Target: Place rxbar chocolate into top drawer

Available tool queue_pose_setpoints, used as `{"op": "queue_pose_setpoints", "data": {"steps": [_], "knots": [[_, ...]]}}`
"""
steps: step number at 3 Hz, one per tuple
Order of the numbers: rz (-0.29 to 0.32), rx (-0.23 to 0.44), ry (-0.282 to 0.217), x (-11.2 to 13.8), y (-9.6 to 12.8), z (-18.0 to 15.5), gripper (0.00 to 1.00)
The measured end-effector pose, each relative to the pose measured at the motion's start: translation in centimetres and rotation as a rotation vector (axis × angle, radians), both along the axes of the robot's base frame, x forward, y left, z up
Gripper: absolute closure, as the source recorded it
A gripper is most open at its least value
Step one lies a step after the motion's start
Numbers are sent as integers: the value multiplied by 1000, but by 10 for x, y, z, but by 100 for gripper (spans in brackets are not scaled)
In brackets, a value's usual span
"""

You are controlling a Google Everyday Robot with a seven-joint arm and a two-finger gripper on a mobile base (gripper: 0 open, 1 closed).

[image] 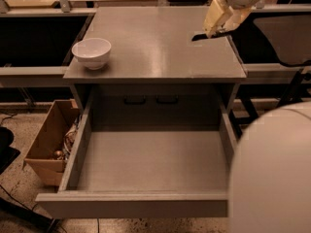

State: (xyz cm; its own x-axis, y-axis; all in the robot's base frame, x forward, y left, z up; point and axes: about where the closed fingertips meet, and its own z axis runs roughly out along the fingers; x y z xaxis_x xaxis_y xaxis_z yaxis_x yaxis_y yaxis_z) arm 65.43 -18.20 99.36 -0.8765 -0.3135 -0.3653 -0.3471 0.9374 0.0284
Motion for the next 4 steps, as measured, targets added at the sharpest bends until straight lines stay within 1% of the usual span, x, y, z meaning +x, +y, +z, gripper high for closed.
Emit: {"op": "queue_pose_setpoints", "data": {"steps": [1, 2, 3, 4], "knots": [[114, 88, -7, -46, 6, -4, 100], [191, 190, -98, -96, 11, 5, 100], [192, 259, -165, -121, -1, -26, 100], [134, 261, -158, -129, -23, -60, 100]]}}
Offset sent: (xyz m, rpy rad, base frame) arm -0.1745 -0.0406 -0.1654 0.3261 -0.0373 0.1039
